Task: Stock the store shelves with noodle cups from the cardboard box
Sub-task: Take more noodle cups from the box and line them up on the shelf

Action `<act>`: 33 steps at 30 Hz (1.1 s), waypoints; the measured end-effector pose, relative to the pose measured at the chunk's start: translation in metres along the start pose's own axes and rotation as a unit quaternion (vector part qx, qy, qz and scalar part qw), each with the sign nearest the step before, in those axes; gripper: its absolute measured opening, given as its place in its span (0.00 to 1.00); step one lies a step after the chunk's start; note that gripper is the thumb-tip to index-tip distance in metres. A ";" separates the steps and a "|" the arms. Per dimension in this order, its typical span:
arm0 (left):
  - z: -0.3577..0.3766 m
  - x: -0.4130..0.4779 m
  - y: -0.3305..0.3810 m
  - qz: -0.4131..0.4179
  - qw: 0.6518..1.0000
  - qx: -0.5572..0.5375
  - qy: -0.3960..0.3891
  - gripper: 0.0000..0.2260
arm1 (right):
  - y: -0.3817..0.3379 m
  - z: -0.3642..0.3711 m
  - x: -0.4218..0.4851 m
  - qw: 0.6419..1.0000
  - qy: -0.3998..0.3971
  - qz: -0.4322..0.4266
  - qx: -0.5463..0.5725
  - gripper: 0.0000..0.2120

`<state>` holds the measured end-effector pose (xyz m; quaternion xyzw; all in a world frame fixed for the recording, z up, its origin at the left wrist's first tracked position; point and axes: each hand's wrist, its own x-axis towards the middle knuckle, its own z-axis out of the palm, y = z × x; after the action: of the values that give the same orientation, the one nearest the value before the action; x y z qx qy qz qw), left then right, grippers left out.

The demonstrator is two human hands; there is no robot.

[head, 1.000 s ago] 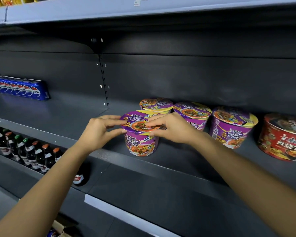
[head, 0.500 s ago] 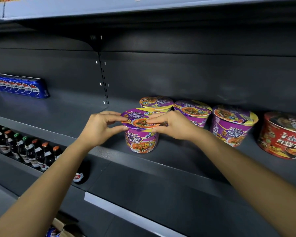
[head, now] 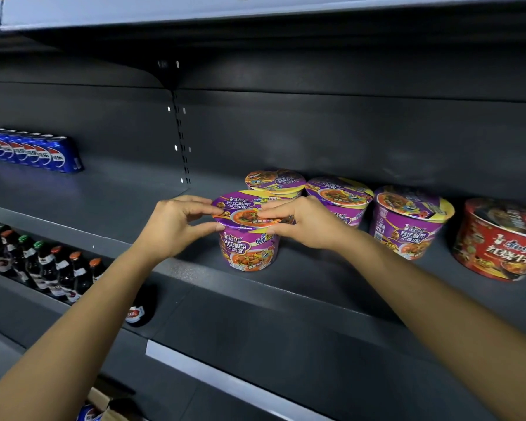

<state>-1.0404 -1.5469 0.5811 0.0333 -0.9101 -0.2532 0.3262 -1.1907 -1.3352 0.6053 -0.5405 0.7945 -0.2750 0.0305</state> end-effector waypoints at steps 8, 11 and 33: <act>0.003 -0.003 -0.001 -0.015 1.000 -0.020 0.014 0.19 | -0.003 0.001 -0.001 1.000 0.001 -0.001 -0.012 0.20; 0.003 -0.004 0.001 -0.020 1.000 -0.015 0.008 0.20 | -0.004 0.000 -0.003 1.000 0.005 0.000 -0.017 0.20; 0.013 -0.062 0.091 -0.035 0.992 0.118 0.020 0.21 | -0.024 -0.007 -0.098 0.998 0.049 -0.047 -0.007 0.24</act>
<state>-0.9901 -1.4480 0.5802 0.1084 -0.9251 -0.1549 0.3293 -1.1322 -1.2527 0.5983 -0.5631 0.7708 -0.2970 -0.0248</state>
